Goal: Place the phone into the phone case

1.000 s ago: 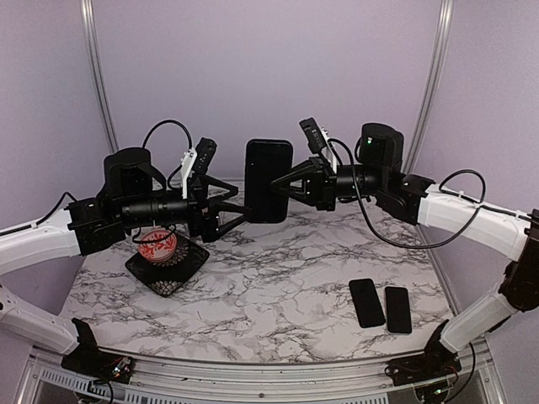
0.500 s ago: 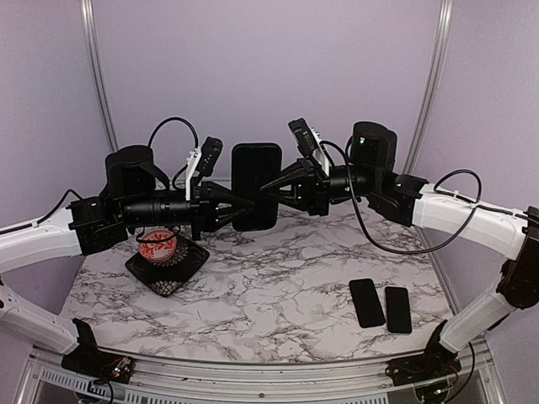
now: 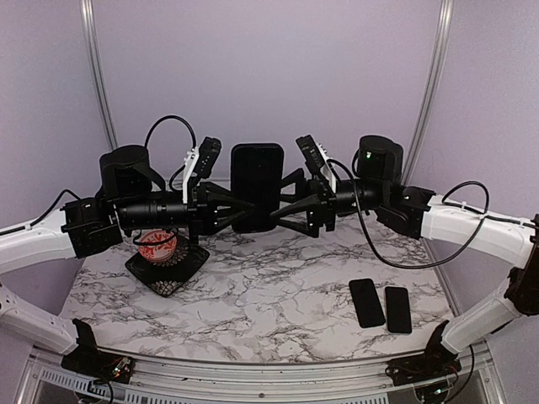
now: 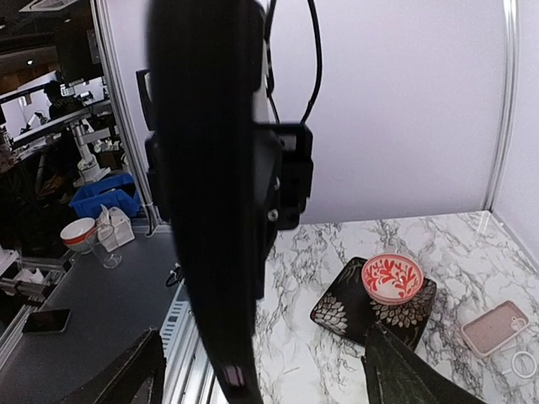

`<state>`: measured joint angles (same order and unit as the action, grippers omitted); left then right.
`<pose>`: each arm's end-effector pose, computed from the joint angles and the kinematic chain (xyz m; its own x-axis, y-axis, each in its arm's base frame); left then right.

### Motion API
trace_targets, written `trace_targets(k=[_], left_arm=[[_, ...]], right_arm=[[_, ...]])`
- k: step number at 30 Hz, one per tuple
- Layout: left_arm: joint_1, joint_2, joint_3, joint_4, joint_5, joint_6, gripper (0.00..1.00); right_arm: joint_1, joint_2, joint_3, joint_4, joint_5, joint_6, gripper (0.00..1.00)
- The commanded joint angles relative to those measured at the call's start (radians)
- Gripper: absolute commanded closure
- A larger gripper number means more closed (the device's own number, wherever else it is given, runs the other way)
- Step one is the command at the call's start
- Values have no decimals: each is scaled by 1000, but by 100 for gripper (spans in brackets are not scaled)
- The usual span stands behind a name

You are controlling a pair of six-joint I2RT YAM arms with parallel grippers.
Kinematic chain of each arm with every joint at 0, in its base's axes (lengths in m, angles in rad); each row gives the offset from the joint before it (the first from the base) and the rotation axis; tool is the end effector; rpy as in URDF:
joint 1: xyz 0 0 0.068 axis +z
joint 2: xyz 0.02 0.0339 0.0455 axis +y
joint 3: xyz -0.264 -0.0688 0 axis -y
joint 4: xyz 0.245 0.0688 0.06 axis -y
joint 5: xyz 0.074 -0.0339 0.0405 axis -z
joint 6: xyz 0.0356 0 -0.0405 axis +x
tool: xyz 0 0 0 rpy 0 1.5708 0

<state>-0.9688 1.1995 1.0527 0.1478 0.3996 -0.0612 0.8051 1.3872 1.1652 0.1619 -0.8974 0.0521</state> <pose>0.1484 -0.2404 0.3831 -0.0593 -0.0131 -0.9982 0.9778 0.2006 -0.0608 0.2017 0.2500 0.3719 -0.0931 -0.0500 -0.9944 -0.9868 -0.1279 0.0989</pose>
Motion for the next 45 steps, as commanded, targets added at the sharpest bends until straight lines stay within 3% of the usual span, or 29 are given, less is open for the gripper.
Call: trace_targets(k=[1, 5, 9, 10, 16, 17, 18, 19, 20, 25, 26, 28, 29, 33, 35, 36, 37, 42, 45], left_arm=[[-10, -49, 58, 60, 7, 23, 100], [-11, -42, 59, 63, 5, 20, 100], [-14, -32, 61, 65, 6, 17, 100], [-15, -31, 61, 65, 7, 18, 100], [-15, -40, 53, 65, -14, 32, 100], [-15, -41, 51, 65, -18, 35, 100], [-15, -41, 49, 64, -19, 37, 100], [-15, -39, 49, 64, -20, 39, 100], [-15, -37, 47, 64, -20, 40, 100], [-15, -29, 50, 64, -16, 37, 100], [-16, -29, 50, 64, -16, 37, 100], [-16, -30, 46, 65, -19, 37, 100], [-15, -30, 43, 64, -22, 37, 100], [-16, -43, 29, 63, -45, 38, 100], [-16, -52, 20, 58, -56, 36, 100], [-16, -56, 12, 55, -60, 32, 100], [-17, -60, 4, 55, -64, 25, 100], [-27, -64, -19, 52, -77, 11, 100], [-32, -61, -16, 52, -80, 13, 100]], right_arm=[[9, 14, -53, 25, -44, -14, 26], [11, 26, -59, 48, -47, -12, 49], [11, 39, -39, 62, -72, -9, 96], [11, 41, -32, 55, -78, -11, 100], [11, 9, -30, 20, -39, -63, 100], [12, 0, -33, 17, -12, -77, 91], [11, -12, -38, 18, 6, -79, 69], [11, -18, -40, 22, 8, -81, 55], [11, -21, -39, 28, 3, -78, 51], [11, 0, -22, 86, -29, -14, 66], [13, 7, -18, 83, -33, -10, 73], [12, 13, -16, 89, -35, -4, 99], [12, 11, -17, 91, -35, 0, 100], [13, -13, -28, 77, -4, -7, 99], [12, -30, -29, 46, 30, -10, 55], [12, -39, -27, 29, 44, -17, 43], [11, -54, -27, 18, 65, -15, 38], [12, -77, -44, 131, 47, 64, 43], [14, -58, -41, 178, 30, 97, 52]])
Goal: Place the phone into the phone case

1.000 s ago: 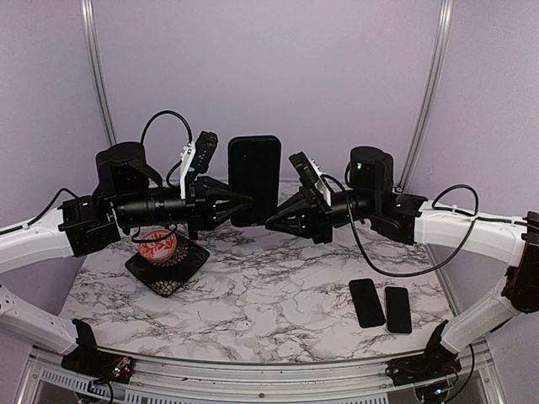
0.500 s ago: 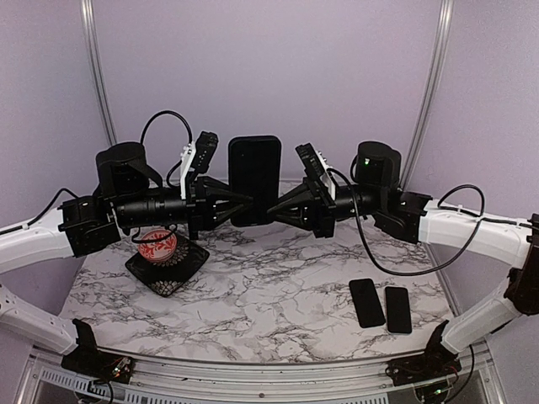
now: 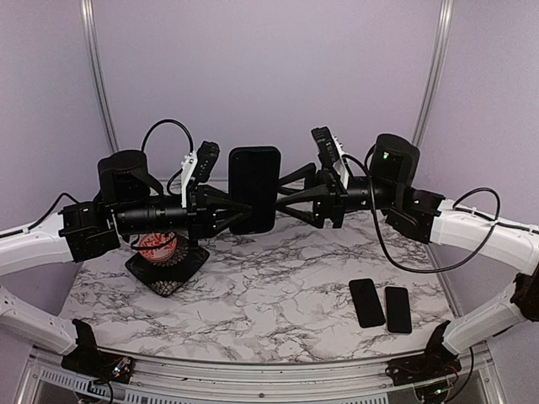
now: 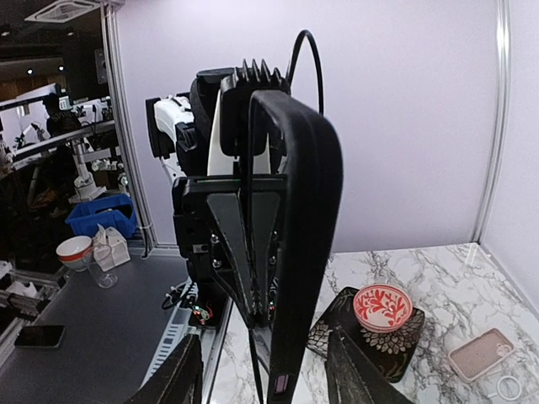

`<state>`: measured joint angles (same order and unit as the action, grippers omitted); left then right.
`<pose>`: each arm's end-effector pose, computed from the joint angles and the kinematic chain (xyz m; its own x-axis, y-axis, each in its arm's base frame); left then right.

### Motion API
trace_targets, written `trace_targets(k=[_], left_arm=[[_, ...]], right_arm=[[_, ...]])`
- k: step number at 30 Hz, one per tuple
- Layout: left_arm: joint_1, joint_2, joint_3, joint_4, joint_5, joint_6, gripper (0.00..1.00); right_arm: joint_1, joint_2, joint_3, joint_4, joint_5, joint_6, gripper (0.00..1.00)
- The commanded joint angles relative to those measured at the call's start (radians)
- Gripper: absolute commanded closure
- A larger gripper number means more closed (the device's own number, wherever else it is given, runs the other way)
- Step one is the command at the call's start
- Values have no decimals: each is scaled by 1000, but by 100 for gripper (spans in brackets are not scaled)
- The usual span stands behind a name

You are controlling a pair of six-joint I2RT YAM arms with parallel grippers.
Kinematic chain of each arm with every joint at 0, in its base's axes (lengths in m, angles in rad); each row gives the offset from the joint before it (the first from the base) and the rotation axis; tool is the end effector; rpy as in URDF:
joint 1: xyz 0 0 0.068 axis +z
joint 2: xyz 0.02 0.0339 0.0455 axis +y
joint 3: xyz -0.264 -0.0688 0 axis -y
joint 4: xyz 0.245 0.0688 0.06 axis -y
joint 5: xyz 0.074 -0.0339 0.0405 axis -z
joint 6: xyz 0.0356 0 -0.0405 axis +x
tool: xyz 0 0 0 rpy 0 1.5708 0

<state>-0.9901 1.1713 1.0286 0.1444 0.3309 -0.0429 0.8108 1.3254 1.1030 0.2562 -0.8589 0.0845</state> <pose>0.1418 -0.2371 0.3814 -0.0406 -0.0120 -0.9991 0.9681 0.2469 -0.0423 0.1908 0.2398 0.3774 -0.0608 0.0161 -0.9980 -0.9932 -0.1001 0.0589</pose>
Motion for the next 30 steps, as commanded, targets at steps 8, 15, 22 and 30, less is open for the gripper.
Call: trace_targets(k=[8, 15, 22, 30], left_arm=[[-15, -11, 22, 55, 1, 3, 100], [-13, 29, 37, 30, -196, -38, 8], [99, 237, 237, -365, -552, -112, 1], [246, 394, 305, -405, -431, -200, 1]], right_arm=[[11, 55, 33, 83, -31, 85, 88], [-88, 67, 90, -38, -5, 164, 100], [-508, 104, 87, -607, 71, 131, 100], [-748, 275, 20, -731, 63, -5, 100]])
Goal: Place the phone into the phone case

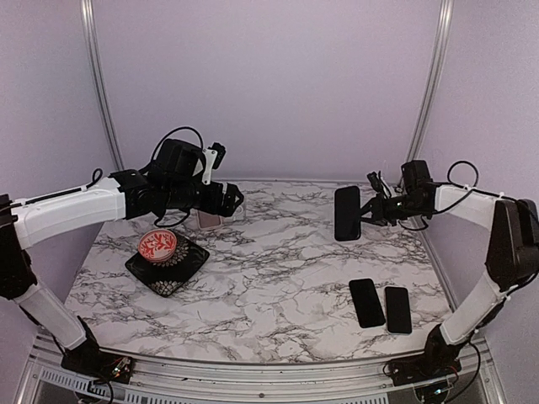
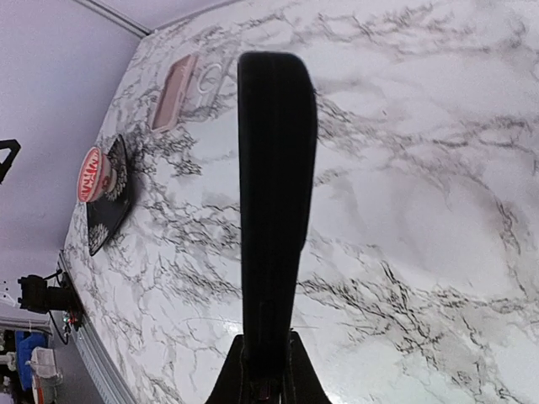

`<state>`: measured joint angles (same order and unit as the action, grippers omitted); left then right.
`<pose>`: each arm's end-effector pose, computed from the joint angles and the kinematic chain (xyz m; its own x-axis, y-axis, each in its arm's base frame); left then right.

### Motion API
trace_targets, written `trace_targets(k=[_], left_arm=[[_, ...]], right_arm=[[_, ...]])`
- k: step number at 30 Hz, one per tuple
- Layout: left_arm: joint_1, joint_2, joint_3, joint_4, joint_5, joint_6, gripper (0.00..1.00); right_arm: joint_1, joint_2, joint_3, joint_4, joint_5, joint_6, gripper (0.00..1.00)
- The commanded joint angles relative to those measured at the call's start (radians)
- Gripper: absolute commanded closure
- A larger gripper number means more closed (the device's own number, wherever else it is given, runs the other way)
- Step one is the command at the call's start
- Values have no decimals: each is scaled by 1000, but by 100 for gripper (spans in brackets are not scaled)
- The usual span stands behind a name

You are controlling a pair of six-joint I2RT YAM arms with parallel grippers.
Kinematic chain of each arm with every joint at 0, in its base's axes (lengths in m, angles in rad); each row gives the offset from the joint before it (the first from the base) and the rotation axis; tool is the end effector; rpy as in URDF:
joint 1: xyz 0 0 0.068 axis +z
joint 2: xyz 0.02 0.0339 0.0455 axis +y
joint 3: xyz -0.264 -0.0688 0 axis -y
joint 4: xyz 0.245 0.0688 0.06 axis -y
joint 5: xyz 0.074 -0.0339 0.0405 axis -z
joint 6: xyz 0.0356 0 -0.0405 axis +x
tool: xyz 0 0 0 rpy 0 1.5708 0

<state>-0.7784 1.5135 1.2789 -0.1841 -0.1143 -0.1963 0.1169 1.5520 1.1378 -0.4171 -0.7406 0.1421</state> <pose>0.2571 -0.2478 0.3340 -0.4055 0.1278 -0.9051 0.5549 0.8212 -0.1327 0.3260 0.0625 0.2597 -0.8025 0.0110 -0.5965 -0.4284 0.6853 0.5889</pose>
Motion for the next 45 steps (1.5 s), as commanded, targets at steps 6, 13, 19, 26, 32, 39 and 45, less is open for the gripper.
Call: trace_targets(k=[6, 13, 19, 26, 32, 39, 45], left_arm=[[76, 143, 99, -97, 68, -72, 1], [97, 179, 95, -106, 62, -77, 1], [100, 175, 83, -111, 50, -66, 1], [105, 168, 74, -112, 51, -55, 1], [109, 170, 73, -111, 50, -49, 1], [165, 253, 128, -115, 79, -99, 1], [176, 519, 404, -141, 2, -47, 25]], right_arm=[[-186, 233, 27, -134, -78, -138, 100], [-191, 378, 169, -249, 82, -202, 100], [-191, 443, 213, -271, 244, -179, 75], [-130, 369, 230, -281, 526, -129, 67], [61, 276, 193, -281, 787, -33, 66], [392, 412, 452, -92, 938, 70, 51], [444, 514, 521, 127, 815, 194, 52]])
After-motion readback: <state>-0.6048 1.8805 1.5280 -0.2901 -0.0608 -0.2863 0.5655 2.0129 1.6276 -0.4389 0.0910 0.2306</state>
